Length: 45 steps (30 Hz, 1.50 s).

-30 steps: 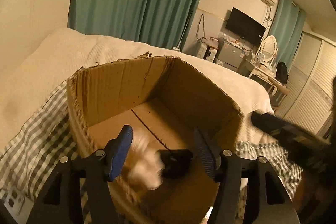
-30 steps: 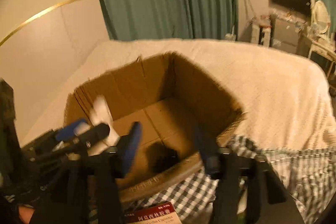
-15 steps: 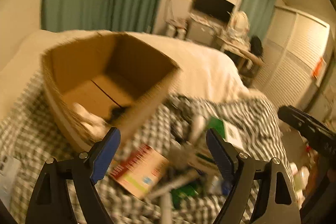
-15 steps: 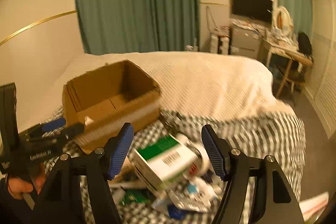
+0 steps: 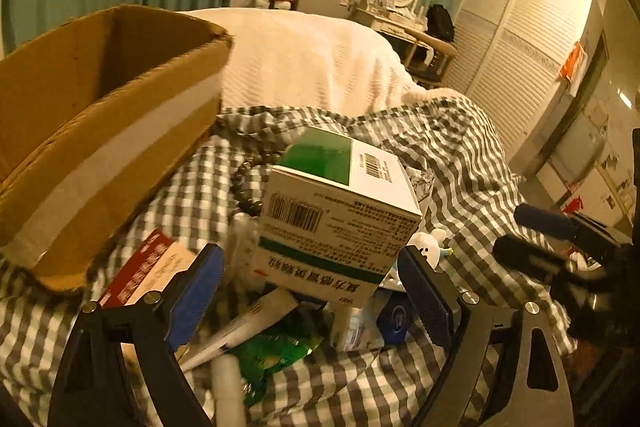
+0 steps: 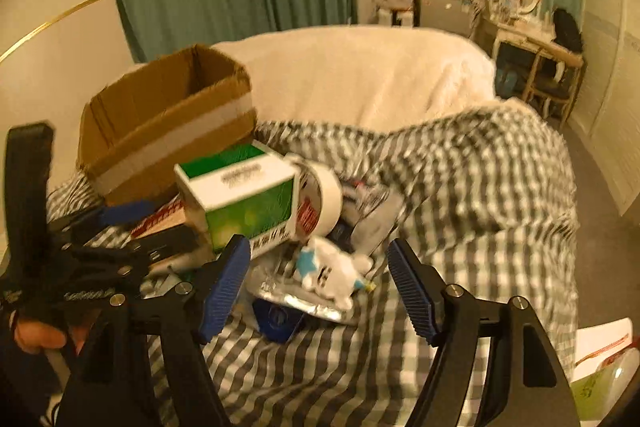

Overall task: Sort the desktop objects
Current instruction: 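Move the left tool to the green-and-white medicine box and close on it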

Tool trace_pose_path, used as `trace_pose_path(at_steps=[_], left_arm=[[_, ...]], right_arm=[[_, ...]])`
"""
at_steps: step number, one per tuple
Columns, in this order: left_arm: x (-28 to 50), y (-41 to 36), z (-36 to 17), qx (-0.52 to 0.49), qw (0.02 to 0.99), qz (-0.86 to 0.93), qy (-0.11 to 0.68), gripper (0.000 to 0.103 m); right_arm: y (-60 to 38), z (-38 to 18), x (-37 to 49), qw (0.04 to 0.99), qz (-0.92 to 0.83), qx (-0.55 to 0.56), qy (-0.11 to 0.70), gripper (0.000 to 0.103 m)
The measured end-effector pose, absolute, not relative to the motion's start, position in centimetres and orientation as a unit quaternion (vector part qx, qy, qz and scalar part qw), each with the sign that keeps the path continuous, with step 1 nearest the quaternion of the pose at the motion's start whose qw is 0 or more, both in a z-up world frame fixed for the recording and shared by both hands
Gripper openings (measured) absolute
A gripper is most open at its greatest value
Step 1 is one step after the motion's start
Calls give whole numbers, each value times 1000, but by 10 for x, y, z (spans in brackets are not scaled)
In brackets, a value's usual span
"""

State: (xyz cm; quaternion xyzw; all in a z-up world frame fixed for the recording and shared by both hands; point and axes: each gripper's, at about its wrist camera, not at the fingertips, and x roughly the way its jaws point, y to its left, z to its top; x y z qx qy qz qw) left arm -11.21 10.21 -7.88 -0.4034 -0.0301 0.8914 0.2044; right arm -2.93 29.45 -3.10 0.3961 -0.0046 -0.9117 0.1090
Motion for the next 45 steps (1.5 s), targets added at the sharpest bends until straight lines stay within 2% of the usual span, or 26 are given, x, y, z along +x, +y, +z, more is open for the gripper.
trace_pose_path(at_steps=[7,14,19,25,31,36,41,45], left_arm=[[-123,130,-93,-393,226,891,0,102],[-127,137,-94,-415,230,880,-16,102],[-122,128,-85,-412,239,877,-57,102],[-131,122,-92,-412,209,886,-25,102],[-135,83,-92,-413,168,892,-67,103],[-128,88,-87,-418,213,879,-84,103],[-124,117,-89,-420,242,874,-45,103],[-126,129,-101,-427,242,871,-22,103]], right_arm=[[294,-46,-31,114,-904,412,-6,71],[302,-47,-29,90,-903,419,5,71],[312,-43,-25,63,-906,419,22,71],[325,-39,-20,66,-909,412,-4,71],[322,-42,-22,66,-909,412,-6,71],[318,-44,-23,84,-906,416,-1,71],[299,-54,-22,137,-889,436,24,71],[288,-68,-25,143,-879,454,41,71]])
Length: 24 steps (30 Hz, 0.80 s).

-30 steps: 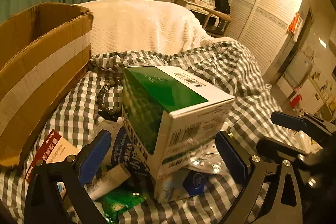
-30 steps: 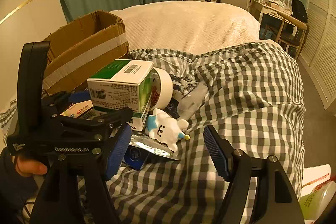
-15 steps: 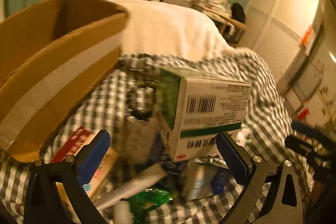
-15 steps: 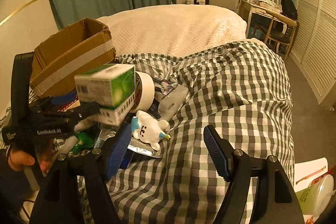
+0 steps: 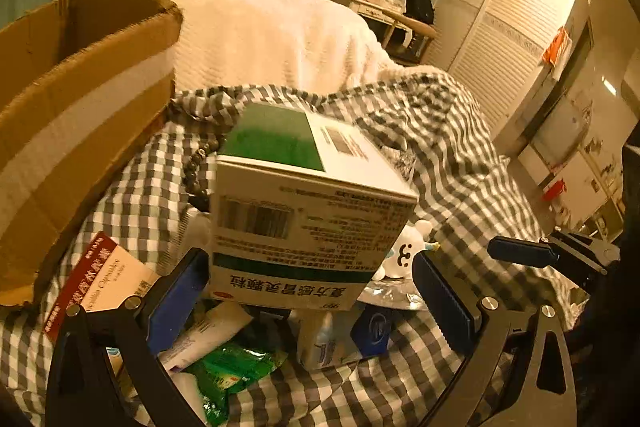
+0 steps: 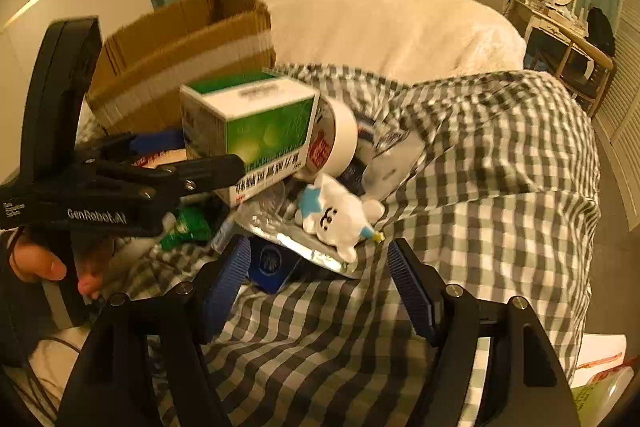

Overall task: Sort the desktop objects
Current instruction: 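Move the left tool to the green-and-white medicine box and close on it, then grasp the silver foil packet with the right tool while the left tool holds the green box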

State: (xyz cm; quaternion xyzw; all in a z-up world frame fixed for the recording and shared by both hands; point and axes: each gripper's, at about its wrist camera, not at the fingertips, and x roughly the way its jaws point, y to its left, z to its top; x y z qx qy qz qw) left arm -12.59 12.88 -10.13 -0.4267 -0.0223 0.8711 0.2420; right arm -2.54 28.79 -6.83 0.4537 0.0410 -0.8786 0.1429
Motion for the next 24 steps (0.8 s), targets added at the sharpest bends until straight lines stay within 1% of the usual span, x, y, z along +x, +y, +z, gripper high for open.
trace_pose_path(at_steps=[3,4,5,6,7,8,9,11,13,16,22,24], left_arm=[[-136,134,-109,-430,226,874,-10,103],[-139,133,-112,-433,224,873,-11,101],[-141,131,-115,-435,224,872,-18,91],[-143,128,-117,-439,225,870,-25,85],[-143,124,-118,-438,222,870,-31,84],[-143,121,-117,-437,222,871,-35,84],[-142,117,-116,-435,224,871,-41,83],[-138,109,-111,-426,226,875,-50,83],[-132,102,-104,-416,219,881,-46,83],[-120,89,-94,-400,213,890,-42,83],[-112,68,-86,-383,200,901,-50,83],[-111,62,-85,-378,193,904,-53,83]], right_arm=[[280,-74,-28,148,-872,464,55,71],[276,-77,-29,149,-869,467,60,71],[273,-79,-31,151,-867,471,66,70],[270,-81,-33,152,-864,474,70,67],[268,-84,-35,155,-860,480,74,61],[265,-87,-37,158,-856,486,78,53],[261,-91,-41,158,-851,495,84,49],[253,-98,-45,156,-843,506,97,33],[249,-99,-47,152,-842,507,101,28],[248,-96,-45,144,-845,506,99,22],[260,-77,-33,134,-861,489,44,12],[265,-68,-28,137,-865,483,25,11]])
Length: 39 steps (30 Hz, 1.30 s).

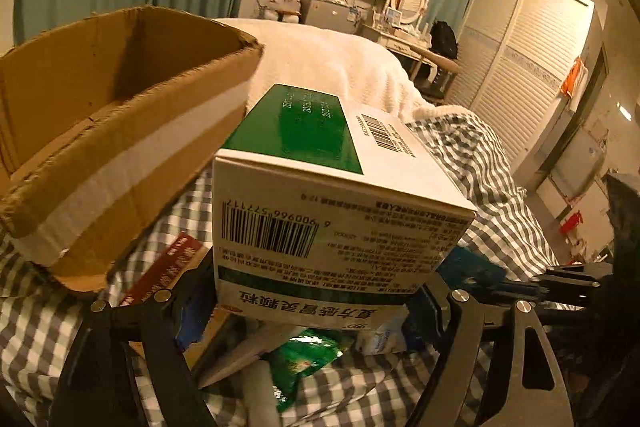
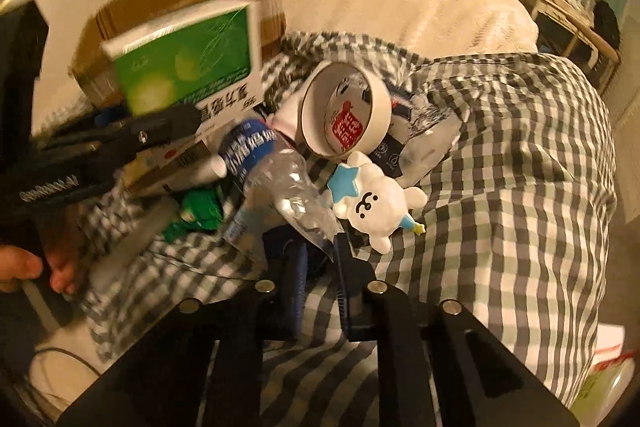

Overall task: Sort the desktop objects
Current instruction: 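Grasp the silver foil packet with the right tool while the left tool holds the green box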

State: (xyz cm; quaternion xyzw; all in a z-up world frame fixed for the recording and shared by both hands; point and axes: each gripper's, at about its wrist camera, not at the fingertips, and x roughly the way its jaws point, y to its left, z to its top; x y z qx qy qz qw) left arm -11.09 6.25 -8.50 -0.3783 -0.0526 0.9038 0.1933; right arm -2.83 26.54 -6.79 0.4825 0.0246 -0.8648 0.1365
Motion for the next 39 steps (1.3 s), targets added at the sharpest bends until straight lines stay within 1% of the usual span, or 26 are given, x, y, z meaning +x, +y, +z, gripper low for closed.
trace_pose_path(at_steps=[5,12,16,18,19,22,25,26,27,28,29,33,34,35,39], left_arm=[[-106,53,-77,-365,189,909,-63,83],[-102,44,-72,-354,187,914,-64,83],[-104,43,-75,-360,188,911,-67,84],[-104,41,-76,-361,187,911,-67,84],[-105,40,-77,-363,187,910,-68,84],[-107,40,-80,-369,184,908,-73,84],[-109,38,-82,-372,181,907,-74,84],[-109,38,-82,-372,181,907,-73,84],[-109,38,-83,-373,181,907,-73,84],[-109,39,-83,-374,181,907,-73,84],[-110,38,-83,-374,180,907,-73,84],[-108,37,-84,-374,178,907,-71,84],[-108,37,-83,-374,178,908,-70,83],[-107,37,-83,-373,177,908,-68,84],[-105,37,-80,-367,176,911,-66,84]], right_arm=[[268,-51,-21,146,-870,471,-1,6],[259,-46,-25,142,-870,471,2,5],[258,-58,-32,101,-874,475,17,6],[258,-67,-37,101,-870,482,12,14],[258,-72,-40,101,-868,486,7,19],[255,-84,-48,109,-861,497,-2,20],[249,-88,-53,106,-860,498,13,21],[246,-89,-53,111,-861,497,15,29],[245,-88,-54,118,-863,492,13,34],[242,-86,-54,127,-865,485,10,44],[240,-84,-55,137,-867,479,6,51],[228,-85,-62,147,-867,475,26,51],[224,-87,-64,145,-866,477,37,43],[221,-89,-64,144,-865,479,43,26],[218,-87,-58,126,-874,466,57,21]])
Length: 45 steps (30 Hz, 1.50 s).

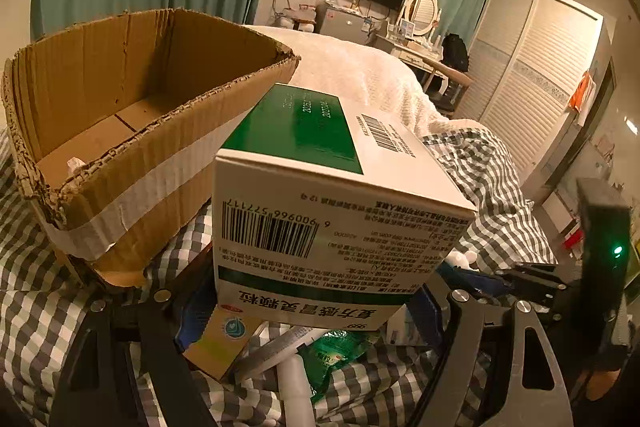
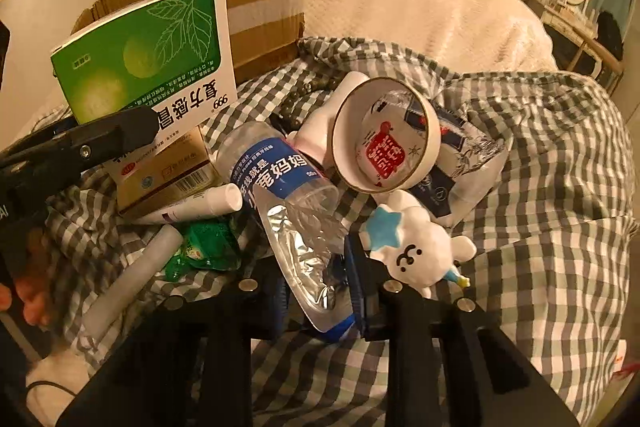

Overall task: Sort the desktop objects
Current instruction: 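Grasp the silver foil packet with the right tool while the left tool holds the green box, then carry the green box and foil packet into the cardboard box and open both tools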

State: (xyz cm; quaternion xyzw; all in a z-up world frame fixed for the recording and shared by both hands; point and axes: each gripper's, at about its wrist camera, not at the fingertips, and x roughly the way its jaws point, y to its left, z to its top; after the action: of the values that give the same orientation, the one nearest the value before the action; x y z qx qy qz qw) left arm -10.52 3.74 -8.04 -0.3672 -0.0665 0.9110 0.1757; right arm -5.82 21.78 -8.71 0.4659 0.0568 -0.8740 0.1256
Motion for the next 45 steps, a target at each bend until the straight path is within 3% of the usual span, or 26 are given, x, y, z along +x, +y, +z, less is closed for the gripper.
trace_pose_path(at_steps=[6,17,27,33,45], left_arm=[[-101,37,-68,-348,175,919,-66,84],[-91,4,-12,-277,154,944,-89,84],[-111,-63,52,-206,72,971,-96,84],[-148,-100,35,-224,26,968,-114,84],[-182,-111,-17,-270,10,958,-101,86]], right_arm=[[227,-61,-47,120,-892,432,47,9],[203,21,-43,164,-922,348,38,9],[128,88,-84,232,-930,279,62,9],[87,84,-126,256,-922,286,43,9],[44,13,-202,255,-902,349,13,9]])
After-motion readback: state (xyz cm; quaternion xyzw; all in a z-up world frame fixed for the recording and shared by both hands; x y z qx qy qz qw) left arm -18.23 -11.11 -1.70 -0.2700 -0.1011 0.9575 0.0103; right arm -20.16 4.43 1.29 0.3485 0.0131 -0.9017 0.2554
